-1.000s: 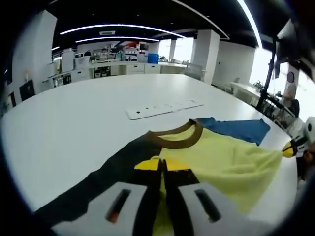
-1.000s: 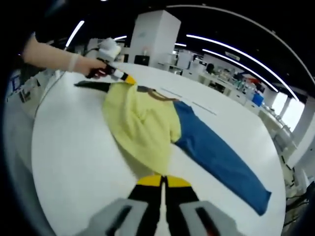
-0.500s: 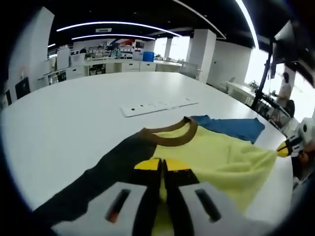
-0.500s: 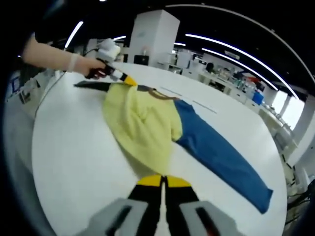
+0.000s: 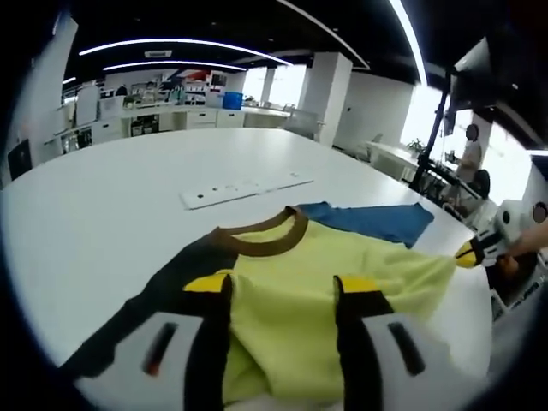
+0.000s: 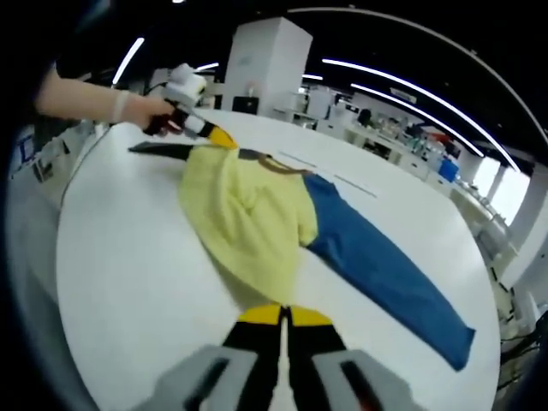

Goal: Fold the garment on the visible template until the final outline fits inside the template.

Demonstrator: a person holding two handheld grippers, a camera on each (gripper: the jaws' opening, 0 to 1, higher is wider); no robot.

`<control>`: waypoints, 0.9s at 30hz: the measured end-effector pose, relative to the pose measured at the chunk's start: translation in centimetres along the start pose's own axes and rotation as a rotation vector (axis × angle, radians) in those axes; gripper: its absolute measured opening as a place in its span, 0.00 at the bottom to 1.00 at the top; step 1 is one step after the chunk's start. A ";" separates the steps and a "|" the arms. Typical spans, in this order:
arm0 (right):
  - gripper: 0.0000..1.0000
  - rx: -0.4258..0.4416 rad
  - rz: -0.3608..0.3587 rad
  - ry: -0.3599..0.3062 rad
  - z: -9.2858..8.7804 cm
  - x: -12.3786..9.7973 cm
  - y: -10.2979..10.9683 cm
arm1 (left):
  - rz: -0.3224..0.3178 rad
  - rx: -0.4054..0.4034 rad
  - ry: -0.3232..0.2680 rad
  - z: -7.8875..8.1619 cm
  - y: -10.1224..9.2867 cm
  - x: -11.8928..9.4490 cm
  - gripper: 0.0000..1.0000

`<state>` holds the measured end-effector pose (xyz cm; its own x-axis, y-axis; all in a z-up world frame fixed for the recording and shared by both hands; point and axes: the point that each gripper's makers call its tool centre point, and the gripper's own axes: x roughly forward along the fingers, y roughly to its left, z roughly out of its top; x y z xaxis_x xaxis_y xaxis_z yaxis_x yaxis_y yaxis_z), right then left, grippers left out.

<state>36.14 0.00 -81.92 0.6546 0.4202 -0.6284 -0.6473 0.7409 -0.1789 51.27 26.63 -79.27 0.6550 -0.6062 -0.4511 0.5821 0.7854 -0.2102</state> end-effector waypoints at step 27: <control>0.00 -0.006 0.001 0.009 -0.2 -0.1 0.5 | -0.168 0.054 0.038 -1.6 -3.7 -6.5 0.99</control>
<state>35.67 0.24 -82.15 0.6507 0.4163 -0.6350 -0.6502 0.7375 -0.1827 44.13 27.86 -76.97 0.5282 -0.7226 -0.4460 0.7076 0.6649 -0.2393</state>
